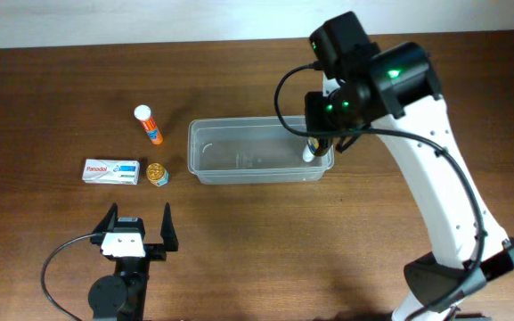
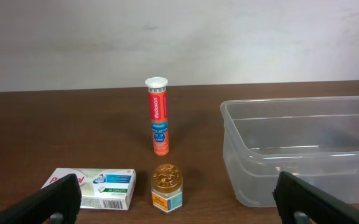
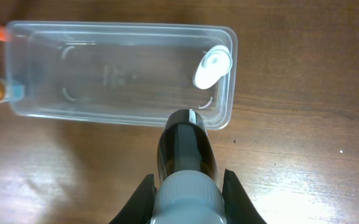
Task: Pack container
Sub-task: 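Carry the dark bottle over and lower it into the container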
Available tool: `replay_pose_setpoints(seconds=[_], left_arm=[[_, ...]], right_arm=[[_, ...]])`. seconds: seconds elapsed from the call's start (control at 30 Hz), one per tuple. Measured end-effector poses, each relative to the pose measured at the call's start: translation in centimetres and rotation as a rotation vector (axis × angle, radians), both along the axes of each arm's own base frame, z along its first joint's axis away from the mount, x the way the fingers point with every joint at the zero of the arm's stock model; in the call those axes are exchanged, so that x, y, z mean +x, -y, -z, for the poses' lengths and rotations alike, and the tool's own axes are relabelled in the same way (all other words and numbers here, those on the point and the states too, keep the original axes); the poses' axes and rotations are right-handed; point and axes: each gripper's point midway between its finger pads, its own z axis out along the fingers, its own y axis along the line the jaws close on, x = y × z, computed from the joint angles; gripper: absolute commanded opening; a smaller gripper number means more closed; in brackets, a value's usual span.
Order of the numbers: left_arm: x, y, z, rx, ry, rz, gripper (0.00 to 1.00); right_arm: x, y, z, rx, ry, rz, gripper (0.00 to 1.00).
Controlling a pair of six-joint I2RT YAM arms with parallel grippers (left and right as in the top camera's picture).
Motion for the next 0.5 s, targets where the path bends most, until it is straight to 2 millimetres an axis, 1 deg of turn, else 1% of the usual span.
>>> replay_pose_setpoints(seconds=[0.13, 0.23, 0.33, 0.5], left_arm=[[0.0, 0.0, 0.0, 0.000, 0.000, 0.000, 1.00], [0.0, 0.0, 0.0, 0.000, 0.000, 0.000, 1.00], [0.0, 0.0, 0.0, 0.000, 0.000, 0.000, 1.00], [0.0, 0.0, 0.0, 0.000, 0.000, 0.000, 1.00]], right_arm=[[0.6, -0.2, 3.0, -0.022, -0.044, 0.012, 0.17], [1.0, -0.3, 4.7, -0.032, -0.062, 0.018, 0.17], [1.3, -0.4, 5.9, -0.034, -0.069, 0.020, 0.17], [1.8, -0.7, 7.1, -0.030, -0.061, 0.022, 0.17]])
